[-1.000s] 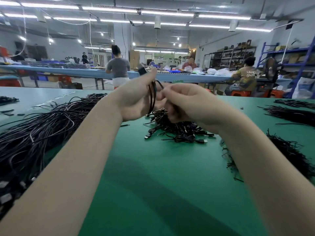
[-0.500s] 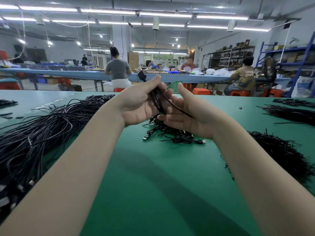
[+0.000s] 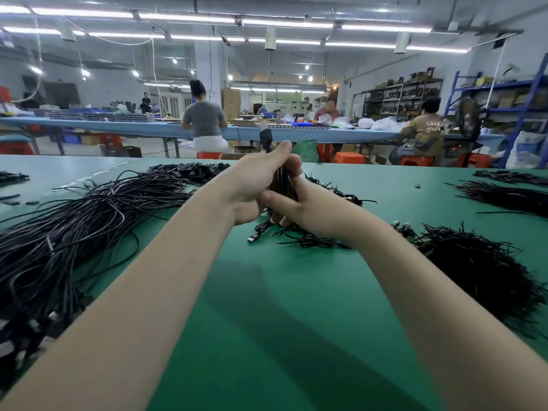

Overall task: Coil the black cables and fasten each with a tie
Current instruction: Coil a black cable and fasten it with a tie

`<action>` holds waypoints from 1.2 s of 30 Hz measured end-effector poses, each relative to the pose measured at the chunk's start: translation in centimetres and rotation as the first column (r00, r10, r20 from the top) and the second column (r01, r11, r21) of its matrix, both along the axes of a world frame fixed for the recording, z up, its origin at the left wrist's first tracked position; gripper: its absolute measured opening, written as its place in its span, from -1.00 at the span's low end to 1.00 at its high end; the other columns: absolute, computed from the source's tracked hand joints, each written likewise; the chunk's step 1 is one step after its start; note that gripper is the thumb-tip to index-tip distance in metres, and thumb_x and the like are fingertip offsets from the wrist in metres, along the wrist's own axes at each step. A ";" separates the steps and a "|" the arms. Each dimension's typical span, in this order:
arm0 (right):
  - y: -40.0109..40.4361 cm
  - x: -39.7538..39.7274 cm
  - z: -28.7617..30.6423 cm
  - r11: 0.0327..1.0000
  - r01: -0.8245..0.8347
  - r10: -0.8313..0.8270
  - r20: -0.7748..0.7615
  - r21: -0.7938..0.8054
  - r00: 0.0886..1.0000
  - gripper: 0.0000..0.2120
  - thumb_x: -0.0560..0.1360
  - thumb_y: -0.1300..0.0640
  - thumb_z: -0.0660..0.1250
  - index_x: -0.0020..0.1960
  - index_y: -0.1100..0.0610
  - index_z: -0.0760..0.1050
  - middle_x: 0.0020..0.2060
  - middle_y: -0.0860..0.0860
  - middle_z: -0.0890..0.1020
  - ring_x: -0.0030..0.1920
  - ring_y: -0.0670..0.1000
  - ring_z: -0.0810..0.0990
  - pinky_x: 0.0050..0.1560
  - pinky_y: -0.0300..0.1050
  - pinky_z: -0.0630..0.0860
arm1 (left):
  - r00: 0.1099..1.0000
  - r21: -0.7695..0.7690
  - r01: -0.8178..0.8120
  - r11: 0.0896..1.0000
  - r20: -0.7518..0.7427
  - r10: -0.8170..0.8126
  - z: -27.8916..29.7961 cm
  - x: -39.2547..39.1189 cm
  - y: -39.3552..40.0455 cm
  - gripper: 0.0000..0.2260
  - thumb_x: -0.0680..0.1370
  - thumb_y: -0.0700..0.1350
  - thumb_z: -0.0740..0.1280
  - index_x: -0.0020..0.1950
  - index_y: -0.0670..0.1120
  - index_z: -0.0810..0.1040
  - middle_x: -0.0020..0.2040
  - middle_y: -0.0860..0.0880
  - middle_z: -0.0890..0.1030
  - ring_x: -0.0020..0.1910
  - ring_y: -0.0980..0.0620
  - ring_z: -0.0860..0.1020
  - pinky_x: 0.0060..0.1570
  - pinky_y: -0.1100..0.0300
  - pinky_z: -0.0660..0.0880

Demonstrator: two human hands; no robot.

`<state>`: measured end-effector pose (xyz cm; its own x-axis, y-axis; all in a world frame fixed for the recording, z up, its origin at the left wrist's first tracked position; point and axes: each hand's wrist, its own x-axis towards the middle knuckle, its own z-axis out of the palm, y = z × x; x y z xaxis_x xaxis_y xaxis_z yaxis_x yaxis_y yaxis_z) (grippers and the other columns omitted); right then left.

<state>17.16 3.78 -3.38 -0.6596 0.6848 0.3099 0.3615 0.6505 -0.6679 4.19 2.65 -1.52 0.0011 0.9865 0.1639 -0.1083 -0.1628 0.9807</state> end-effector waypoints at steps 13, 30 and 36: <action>3.3 0.9 -5.8 0.825 0.421 -0.424 0.079 -0.378 0.902 -0.74 0.64 0.12 -0.02 -0.16 0.10 0.33 -0.39 0.03 0.40 -0.47 -0.01 0.30 -0.47 -0.23 0.21 | 0.674 0.214 -0.298 0.930 -0.643 0.364 -6.5 2.0 1.3 -0.75 0.65 -0.02 0.15 0.29 -0.07 0.43 0.29 -0.12 0.46 0.19 -0.12 0.48 0.17 -0.05 0.46; -0.7 5.1 -2.3 0.969 0.068 0.133 0.730 -0.239 0.670 -0.67 0.61 -0.16 0.10 -0.13 0.06 0.40 -0.37 -0.09 0.48 -0.42 -0.06 0.42 -0.39 -0.26 0.38 | 0.000 0.709 0.420 0.566 -0.624 0.781 -12.0 0.3 -3.2 -0.72 0.56 0.00 0.15 -0.25 -0.09 0.50 -0.42 0.01 0.52 -0.45 -0.06 0.51 -0.39 0.17 0.38; 0.6 9.8 1.8 0.931 0.132 -0.359 0.796 0.339 0.488 -0.76 0.42 -0.19 0.41 -0.14 -0.03 0.53 -0.22 -0.16 0.61 -0.25 -0.21 0.52 -0.32 -0.33 0.38 | 0.046 0.512 0.015 0.859 -0.859 0.511 -14.0 -2.3 -2.3 -0.78 0.66 0.05 0.04 -0.10 -0.03 0.25 -0.15 -0.04 0.57 -0.19 -0.16 0.55 -0.28 0.09 0.26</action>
